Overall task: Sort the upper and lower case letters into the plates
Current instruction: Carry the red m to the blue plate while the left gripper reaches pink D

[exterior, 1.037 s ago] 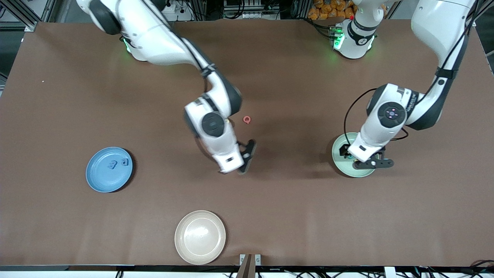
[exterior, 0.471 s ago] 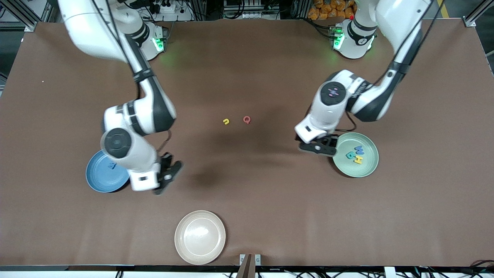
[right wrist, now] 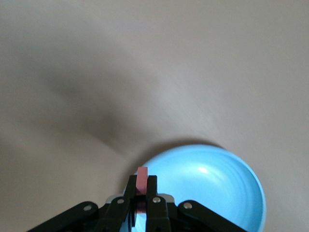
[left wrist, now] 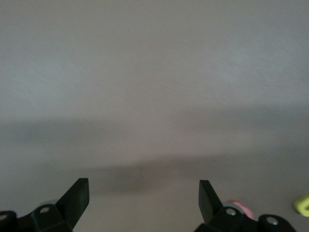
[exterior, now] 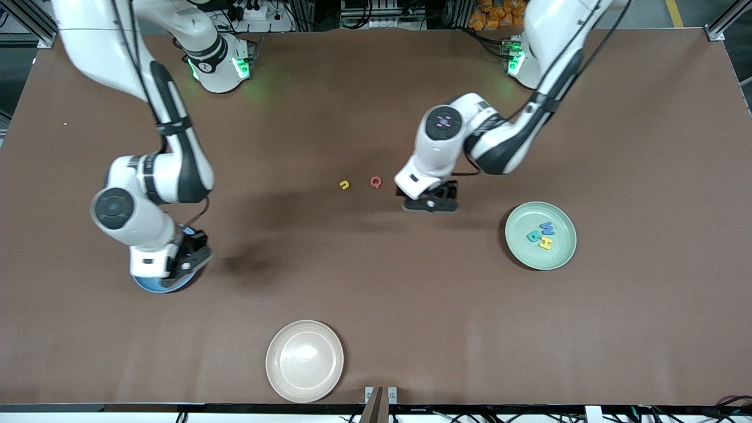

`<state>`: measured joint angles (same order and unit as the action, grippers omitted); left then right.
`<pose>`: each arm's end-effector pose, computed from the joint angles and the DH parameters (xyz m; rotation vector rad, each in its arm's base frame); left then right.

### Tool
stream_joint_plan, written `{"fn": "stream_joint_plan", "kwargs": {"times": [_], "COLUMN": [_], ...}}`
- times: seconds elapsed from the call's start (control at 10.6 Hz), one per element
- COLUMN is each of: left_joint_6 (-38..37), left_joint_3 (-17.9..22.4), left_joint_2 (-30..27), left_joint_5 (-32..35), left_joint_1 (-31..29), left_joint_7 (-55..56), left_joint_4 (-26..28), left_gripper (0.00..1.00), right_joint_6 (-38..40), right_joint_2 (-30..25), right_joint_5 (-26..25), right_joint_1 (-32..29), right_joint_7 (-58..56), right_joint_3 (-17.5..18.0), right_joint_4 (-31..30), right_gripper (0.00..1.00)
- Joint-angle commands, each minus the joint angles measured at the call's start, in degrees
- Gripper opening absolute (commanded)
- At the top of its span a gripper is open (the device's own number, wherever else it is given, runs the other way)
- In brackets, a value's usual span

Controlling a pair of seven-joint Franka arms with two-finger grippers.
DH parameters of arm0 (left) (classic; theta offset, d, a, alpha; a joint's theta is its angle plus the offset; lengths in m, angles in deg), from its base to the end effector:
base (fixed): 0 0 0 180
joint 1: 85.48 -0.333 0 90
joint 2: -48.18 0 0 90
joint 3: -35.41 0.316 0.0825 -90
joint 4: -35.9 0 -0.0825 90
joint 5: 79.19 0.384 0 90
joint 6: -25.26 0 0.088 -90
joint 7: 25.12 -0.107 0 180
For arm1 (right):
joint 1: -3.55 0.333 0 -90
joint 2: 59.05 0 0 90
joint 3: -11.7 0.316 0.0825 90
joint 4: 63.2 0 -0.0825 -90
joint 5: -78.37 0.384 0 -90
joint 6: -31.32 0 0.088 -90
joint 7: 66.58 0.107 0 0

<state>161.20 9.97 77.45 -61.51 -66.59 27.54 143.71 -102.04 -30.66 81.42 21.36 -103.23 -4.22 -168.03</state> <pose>0.4708 -0.4310 0.2627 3.1123 -0.0300 0.0550 0.6476 0.0352 0.2730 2.8784 1.0016 -0.0090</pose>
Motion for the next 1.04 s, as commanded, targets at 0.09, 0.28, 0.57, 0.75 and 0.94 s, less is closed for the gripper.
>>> {"fn": "stream_joint_plan", "kwargs": {"times": [0.09,0.28,0.57,0.75,0.94], "left_joint_6": [-0.3,0.2,1.0,1.4,3.7], "left_joint_3": [0.5,0.6,0.7,0.8,1.4], "left_joint_2": [5.7,7.9,11.0,12.1,13.2], "left_joint_5": [-1.4,-1.3,-1.2,-1.1,-0.7], "left_joint_1": [5.8,8.1,10.8,11.7,12.5], "left_joint_7": [7.8,11.1,12.5,12.6,12.8], "left_joint_4": [-3.8,-4.3,-7.3,-7.8,-7.9], "left_gripper": [0.99,0.98,0.91,0.91,0.91], "right_joint_6": [0.3,0.5,1.4,1.7,2.1], "right_joint_2": [-1.1,-0.4,-0.3,-0.2,-0.3], "right_joint_5": [-0.1,0.5,0.6,0.6,0.6], "right_joint_1": [-5.8,-8.1,-8.3,-7.7,-7.7], "right_joint_7": [7.5,7.6,7.2,7.3,7.1], "right_joint_3": [0.8,0.9,1.2,1.3,1.4], "right_joint_4": [-2.8,-3.0,-2.9,-3.0,-2.9], "right_gripper": [0.0,0.59,1.0,1.0,1.0]}}
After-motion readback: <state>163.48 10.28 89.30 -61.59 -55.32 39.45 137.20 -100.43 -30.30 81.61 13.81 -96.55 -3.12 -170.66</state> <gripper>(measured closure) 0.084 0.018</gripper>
